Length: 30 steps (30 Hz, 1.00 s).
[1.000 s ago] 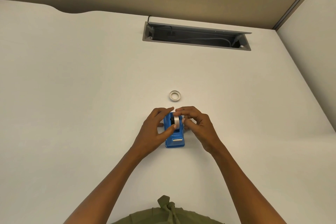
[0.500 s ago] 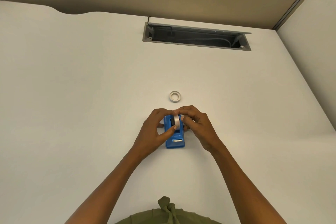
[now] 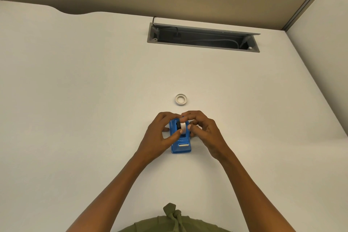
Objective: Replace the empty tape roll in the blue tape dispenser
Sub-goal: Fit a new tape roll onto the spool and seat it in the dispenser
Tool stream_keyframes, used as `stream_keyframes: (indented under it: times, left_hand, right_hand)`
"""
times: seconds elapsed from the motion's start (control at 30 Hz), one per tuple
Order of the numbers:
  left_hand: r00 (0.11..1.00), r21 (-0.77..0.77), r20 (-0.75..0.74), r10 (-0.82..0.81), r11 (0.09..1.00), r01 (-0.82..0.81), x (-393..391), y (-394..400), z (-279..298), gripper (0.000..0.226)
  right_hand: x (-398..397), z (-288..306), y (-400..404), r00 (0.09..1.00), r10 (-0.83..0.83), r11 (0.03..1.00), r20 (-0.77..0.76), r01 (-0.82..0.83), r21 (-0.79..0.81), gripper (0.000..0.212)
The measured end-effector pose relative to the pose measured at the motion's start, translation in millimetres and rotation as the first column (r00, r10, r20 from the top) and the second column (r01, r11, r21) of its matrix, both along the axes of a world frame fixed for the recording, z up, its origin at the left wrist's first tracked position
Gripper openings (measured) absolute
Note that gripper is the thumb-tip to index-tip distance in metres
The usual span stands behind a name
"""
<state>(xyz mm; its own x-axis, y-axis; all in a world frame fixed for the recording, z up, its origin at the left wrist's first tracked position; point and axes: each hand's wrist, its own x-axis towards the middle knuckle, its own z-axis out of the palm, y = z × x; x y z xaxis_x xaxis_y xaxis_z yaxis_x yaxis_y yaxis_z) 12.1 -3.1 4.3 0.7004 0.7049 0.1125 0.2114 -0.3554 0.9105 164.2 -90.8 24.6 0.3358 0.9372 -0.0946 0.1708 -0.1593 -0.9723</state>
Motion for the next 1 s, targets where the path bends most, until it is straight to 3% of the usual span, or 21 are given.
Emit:
stream_keyframes:
  times: [0.3, 0.87, 1.0]
  left_hand:
    - [1.000, -0.006, -0.008, 0.019, 1.000, -0.019, 0.1, -0.3, -1.8, 0.045]
    - [1.000, -0.025, 0.004, 0.010, 1.000, -0.010, -0.1, 1.0, -5.3, 0.040]
    - [1.000, -0.033, 0.020, 0.002, 0.999, -0.002, 0.1, 1.0, -6.0, 0.041]
  right_hand:
    - [0.9, -1.4, 2.0, 1.000, -0.017, 1.000, -0.007, 0.017, -0.004, 0.023]
    - [2.3, -3.4, 11.2, 0.993, -0.110, 0.993, 0.029, 0.111, -0.033, 0.011]
    - [3.0, -3.2, 7.8, 0.979, -0.083, 0.996, 0.186, 0.076, 0.048, 0.024]
